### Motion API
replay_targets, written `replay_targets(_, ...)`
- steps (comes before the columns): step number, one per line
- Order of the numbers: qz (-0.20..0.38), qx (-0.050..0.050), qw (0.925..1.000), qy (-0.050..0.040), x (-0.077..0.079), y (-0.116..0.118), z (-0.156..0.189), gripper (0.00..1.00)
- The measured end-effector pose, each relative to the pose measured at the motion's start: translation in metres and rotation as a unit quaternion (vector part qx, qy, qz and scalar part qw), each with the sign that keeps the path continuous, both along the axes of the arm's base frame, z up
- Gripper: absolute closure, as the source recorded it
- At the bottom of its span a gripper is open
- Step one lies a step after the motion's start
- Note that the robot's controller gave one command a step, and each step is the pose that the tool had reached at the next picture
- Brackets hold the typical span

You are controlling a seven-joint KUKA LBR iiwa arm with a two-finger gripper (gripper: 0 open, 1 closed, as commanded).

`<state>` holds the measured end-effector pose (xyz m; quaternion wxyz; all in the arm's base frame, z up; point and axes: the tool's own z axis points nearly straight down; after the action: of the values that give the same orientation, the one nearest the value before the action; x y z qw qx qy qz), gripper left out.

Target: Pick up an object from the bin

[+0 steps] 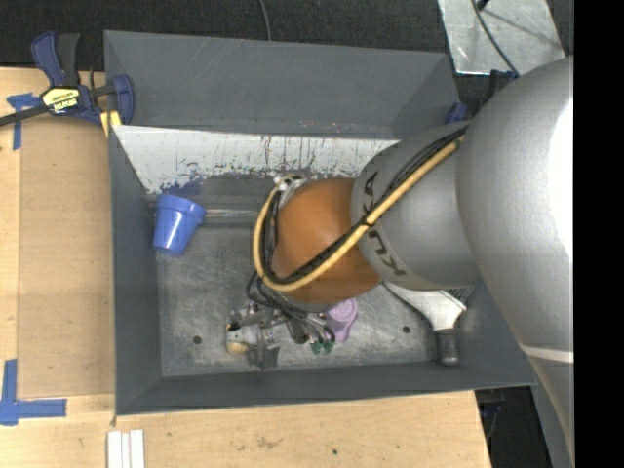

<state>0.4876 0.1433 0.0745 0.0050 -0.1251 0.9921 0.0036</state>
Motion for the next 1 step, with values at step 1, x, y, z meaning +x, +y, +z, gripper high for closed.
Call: replay_targets(1, 0.000, 0.000, 1.0000, 0.0000, 0.0000, 0.0000, 0.0000, 1.00)
